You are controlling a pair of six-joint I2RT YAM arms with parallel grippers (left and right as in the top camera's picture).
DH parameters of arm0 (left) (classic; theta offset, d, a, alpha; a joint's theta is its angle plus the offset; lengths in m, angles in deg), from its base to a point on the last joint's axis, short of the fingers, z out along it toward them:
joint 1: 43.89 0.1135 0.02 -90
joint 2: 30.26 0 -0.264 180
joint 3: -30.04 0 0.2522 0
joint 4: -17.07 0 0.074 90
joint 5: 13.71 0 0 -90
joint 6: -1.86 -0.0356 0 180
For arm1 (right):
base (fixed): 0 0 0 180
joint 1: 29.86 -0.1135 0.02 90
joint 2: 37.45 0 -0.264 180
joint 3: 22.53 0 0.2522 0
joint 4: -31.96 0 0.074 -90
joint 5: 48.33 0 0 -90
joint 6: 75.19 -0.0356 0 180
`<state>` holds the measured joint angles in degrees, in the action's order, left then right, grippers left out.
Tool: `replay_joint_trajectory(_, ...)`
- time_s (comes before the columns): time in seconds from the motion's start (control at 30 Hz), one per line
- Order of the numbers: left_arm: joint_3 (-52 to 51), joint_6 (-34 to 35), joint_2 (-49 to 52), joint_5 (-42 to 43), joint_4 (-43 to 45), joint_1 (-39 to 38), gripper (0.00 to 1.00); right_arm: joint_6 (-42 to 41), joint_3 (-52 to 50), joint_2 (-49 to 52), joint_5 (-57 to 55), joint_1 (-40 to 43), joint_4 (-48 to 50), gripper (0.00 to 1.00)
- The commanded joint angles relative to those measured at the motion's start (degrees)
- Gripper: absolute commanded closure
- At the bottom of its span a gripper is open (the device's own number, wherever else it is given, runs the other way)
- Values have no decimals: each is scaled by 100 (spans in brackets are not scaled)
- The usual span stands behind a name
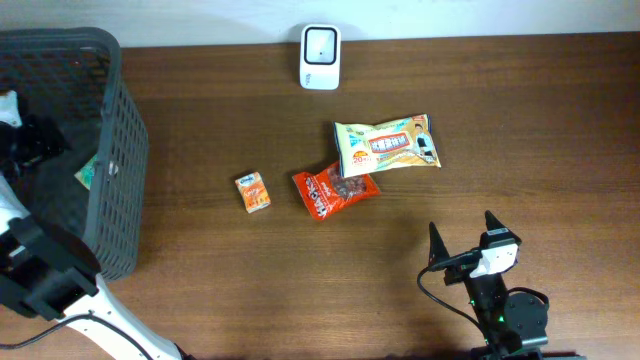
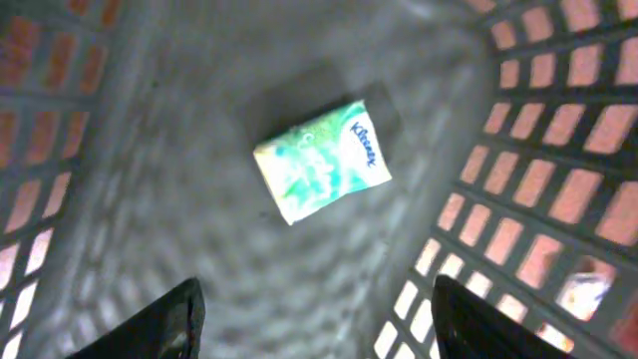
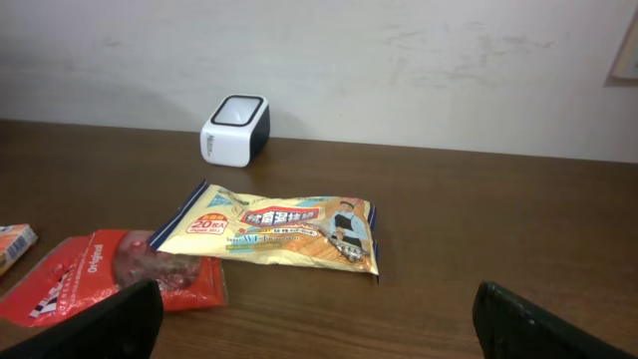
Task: Scan the item barcode
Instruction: 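Take the small teal pack from the basket with the left gripper, place it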
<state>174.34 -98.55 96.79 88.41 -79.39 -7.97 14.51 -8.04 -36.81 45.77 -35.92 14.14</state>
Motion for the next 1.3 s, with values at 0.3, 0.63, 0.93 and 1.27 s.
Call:
replay_joint_trajectory(0.3,-2551,-1419,26,-881,3005,-796,41,-59,-42,-28,11,-31,-15,2)
replay_joint_trajectory(0.63,-2347,-529,264,-1259,2750,-800,100,-59,-42,-28,11,-31,-15,2)
replay_joint_trajectory(0.93,-1150,1641,-3399,2385,1576,-1056,100,-59,-42,-28,11,-31,-15,1)
replay_joint_trajectory(1.27,-2857,2026,-3005,-68,1226,-5167,100,-59,-42,-28,11,-31,-15,2)
